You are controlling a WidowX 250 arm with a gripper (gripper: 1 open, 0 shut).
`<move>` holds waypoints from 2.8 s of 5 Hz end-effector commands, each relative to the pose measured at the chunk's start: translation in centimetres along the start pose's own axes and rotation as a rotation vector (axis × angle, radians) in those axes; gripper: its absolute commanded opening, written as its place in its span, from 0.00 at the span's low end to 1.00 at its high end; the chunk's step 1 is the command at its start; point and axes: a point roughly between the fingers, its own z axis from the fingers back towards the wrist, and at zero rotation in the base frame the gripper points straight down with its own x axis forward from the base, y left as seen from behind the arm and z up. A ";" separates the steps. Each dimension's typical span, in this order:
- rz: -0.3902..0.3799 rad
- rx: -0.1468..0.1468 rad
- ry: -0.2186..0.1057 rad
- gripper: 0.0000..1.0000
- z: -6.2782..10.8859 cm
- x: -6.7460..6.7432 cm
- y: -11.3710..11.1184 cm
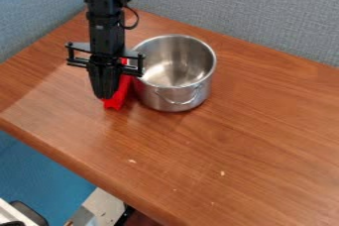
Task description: Move the red object from the metal pot to the table
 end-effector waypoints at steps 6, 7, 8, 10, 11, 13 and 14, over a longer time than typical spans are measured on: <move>-0.052 -0.005 -0.091 0.00 3.9 -1.4 -4.0; -0.099 -0.018 -0.110 0.00 6.1 -1.9 -6.4; -0.129 0.004 -0.132 0.00 6.4 -2.3 -7.0; -0.053 -0.075 -0.176 0.00 9.8 0.3 -6.4; -0.028 -0.090 -0.185 0.00 10.9 1.2 -6.6; 0.004 -0.014 -0.202 0.00 10.0 2.7 -5.2; 0.012 0.021 -0.198 0.00 9.3 3.4 -4.8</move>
